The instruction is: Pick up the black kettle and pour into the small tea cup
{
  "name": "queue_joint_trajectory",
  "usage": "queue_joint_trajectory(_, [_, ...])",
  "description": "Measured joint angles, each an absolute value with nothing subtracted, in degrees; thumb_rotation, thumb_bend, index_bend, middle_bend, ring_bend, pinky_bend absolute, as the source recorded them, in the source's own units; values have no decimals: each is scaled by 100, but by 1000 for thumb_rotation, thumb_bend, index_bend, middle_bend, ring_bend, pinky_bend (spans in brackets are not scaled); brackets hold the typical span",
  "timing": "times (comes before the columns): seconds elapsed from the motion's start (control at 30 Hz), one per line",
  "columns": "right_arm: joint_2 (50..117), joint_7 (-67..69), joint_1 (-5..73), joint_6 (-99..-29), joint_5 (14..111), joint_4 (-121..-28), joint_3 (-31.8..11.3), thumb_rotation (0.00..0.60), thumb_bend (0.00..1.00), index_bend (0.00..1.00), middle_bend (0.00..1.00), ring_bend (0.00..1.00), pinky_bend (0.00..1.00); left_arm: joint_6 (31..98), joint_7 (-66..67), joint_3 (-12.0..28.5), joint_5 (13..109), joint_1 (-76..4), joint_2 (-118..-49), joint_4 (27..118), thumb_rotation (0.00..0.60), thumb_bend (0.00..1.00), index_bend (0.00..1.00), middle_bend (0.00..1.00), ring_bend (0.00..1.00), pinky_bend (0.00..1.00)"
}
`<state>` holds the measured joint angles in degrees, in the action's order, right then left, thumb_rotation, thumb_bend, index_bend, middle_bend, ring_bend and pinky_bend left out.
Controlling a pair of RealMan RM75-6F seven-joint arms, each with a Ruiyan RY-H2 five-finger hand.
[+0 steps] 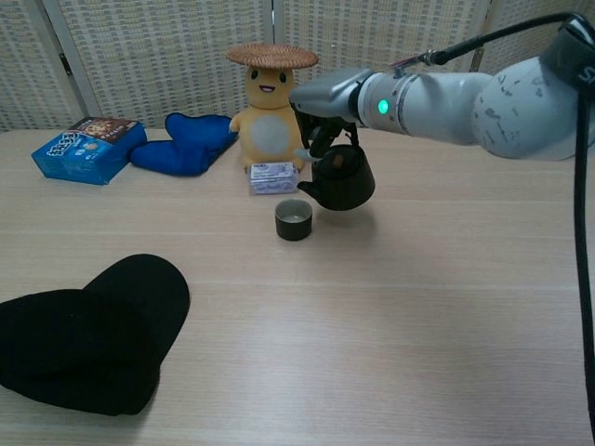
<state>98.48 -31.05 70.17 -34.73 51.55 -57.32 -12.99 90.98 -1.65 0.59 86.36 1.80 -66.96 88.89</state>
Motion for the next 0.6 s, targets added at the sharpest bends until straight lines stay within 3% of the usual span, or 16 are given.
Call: queue_joint_trajectory(0.6, [10002, -3450, 7290, -3547, 5044, -5624, -1176, 444, 509, 1000, 1000, 911, 617, 9136, -183, 61, 8636, 245, -6734, 8856, 594, 94, 89, 0, 45, 0])
